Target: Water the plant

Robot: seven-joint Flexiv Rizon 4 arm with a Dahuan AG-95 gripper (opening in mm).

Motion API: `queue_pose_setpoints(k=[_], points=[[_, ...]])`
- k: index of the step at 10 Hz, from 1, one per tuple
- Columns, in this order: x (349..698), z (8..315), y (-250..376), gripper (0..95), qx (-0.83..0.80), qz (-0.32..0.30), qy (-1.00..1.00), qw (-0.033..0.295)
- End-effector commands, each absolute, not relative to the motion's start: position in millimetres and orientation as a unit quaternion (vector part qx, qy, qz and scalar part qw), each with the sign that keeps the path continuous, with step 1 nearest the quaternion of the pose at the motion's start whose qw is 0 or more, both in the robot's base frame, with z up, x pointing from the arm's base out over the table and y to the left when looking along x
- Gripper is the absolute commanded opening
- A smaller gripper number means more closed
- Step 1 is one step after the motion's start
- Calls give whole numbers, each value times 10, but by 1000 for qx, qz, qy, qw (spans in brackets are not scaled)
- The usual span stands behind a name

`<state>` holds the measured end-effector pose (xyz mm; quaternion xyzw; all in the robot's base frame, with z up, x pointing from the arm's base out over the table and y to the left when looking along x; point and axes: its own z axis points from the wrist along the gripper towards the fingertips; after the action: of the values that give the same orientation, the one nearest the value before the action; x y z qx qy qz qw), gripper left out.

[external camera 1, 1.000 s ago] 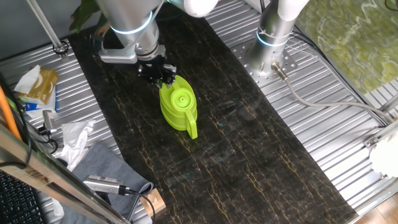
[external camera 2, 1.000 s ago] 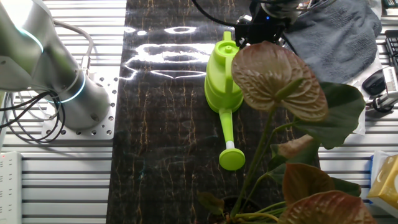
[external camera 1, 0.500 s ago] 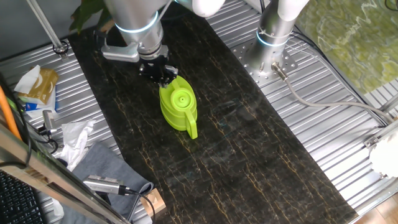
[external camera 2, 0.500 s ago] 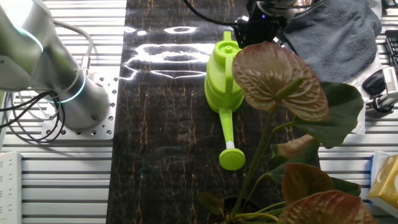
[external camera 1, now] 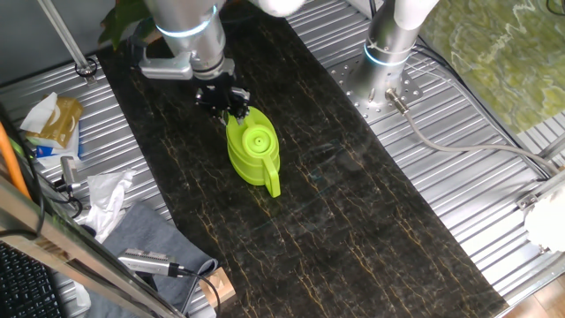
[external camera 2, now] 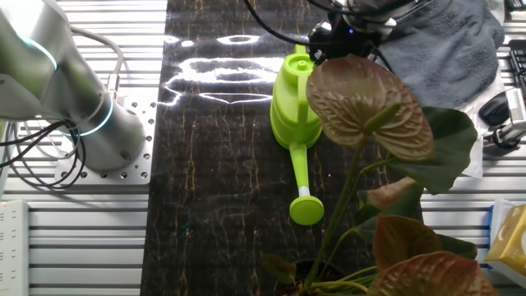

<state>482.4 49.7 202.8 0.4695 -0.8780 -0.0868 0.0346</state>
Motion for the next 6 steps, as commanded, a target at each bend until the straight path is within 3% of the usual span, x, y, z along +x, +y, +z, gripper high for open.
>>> queue_pose_setpoints(k=[1, 6], points=[[4820, 2031, 498, 380, 559, -30, -828, 42], [4820, 2031, 498, 380, 658, 7, -753, 18]])
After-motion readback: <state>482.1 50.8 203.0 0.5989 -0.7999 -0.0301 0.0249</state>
